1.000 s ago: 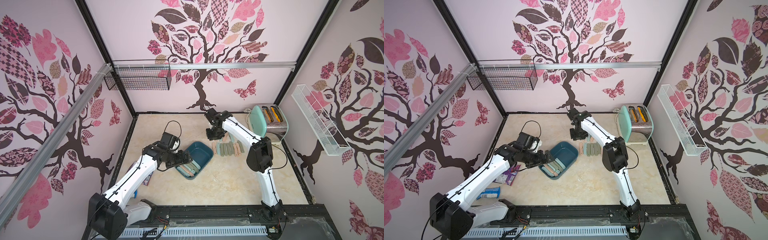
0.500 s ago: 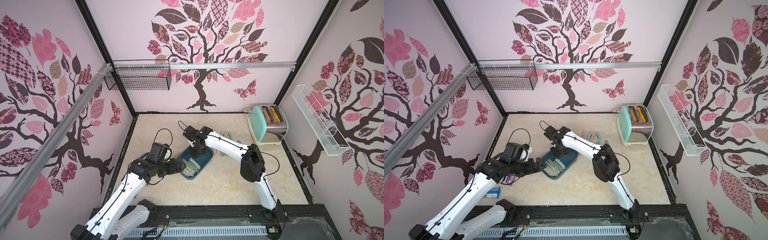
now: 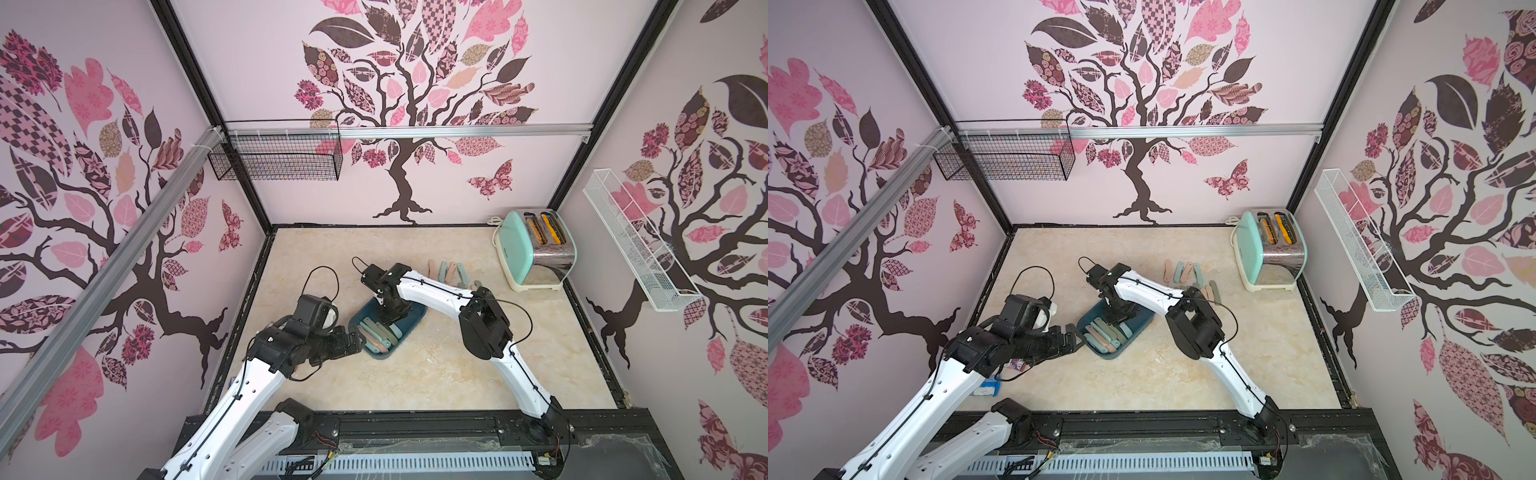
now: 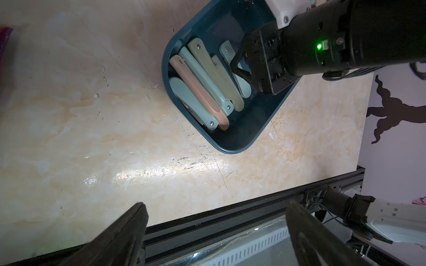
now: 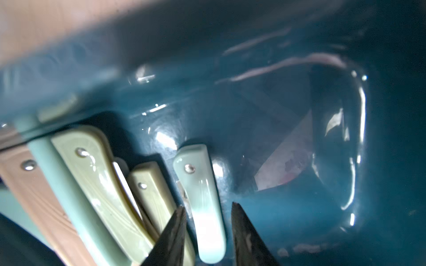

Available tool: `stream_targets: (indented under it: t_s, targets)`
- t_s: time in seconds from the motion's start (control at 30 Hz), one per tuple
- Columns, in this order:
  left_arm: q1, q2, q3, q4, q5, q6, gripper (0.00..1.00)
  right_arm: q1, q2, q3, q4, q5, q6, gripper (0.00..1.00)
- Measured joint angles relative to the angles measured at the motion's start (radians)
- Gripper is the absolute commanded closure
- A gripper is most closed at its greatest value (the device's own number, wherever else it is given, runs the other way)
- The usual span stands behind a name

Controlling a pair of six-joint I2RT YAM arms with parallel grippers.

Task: Take the fruit knife out of the storage box
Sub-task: Pick up the fruit knife from the storage box.

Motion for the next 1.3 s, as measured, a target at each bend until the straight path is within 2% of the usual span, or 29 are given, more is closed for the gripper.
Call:
stream_targets:
  t_s: [0.27, 0.33, 0.6, 1.03, 1.3]
  targets:
    - [0.0, 0.036, 0.0, 0.002, 0.0, 0.004, 0.02, 0.001, 0.024, 0.006, 0.013, 0.044, -0.005, 0.52]
    - [0.0, 0.043, 0.0, 0.002, 0.001, 0.006, 0.02, 0.001, 0.024, 0.006, 0.014, 0.052, -0.009, 0.53]
    - [0.0, 0.073, 0.0, 0.012, 0.008, 0.015, 0.02, 0.001, 0.024, -0.005, 0.027, 0.063, -0.019, 0.83]
    - [0.0, 0.178, 0.077, 0.062, 0.029, 0.039, 0.02, -0.017, 0.023, 0.077, -0.058, 0.078, -0.011, 0.85]
    - [0.0, 0.262, 0.138, 0.108, 0.058, 0.051, 0.02, -0.116, -0.023, 0.1, -0.084, 0.056, 0.008, 0.84]
